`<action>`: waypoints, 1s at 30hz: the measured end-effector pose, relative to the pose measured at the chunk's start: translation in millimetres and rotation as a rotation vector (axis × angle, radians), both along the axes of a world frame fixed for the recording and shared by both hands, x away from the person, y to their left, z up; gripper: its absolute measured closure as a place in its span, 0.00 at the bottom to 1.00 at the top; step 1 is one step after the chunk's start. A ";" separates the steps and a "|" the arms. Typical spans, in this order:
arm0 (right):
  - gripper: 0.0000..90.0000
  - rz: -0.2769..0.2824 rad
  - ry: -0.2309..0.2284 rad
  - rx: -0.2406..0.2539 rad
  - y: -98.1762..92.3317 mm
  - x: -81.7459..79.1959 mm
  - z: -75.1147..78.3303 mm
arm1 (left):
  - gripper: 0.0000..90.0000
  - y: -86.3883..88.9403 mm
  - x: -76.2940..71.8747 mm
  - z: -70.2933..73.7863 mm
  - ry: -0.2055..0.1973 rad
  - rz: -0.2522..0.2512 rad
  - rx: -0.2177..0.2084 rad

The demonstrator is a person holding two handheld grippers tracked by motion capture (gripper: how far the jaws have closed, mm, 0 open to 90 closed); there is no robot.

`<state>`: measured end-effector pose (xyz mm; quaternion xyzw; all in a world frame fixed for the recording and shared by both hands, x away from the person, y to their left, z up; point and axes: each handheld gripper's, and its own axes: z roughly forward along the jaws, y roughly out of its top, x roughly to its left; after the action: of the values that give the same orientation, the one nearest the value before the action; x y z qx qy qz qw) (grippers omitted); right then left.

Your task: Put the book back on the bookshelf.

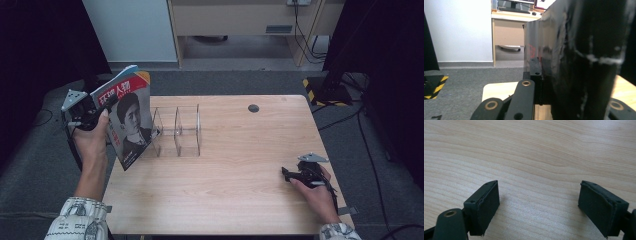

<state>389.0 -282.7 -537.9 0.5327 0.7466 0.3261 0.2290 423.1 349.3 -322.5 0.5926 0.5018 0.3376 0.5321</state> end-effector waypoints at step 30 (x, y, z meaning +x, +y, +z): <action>0.19 0.010 -0.004 -0.001 0.5 -0.2 -0.2 | 0.95 -7.5 1.1 -13.2 -0.050 0.035 0.040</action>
<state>388.9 -282.3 -538.1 0.5281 0.7490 0.3280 0.2292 424.2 341.8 -335.7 0.5857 0.4915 0.3717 0.5265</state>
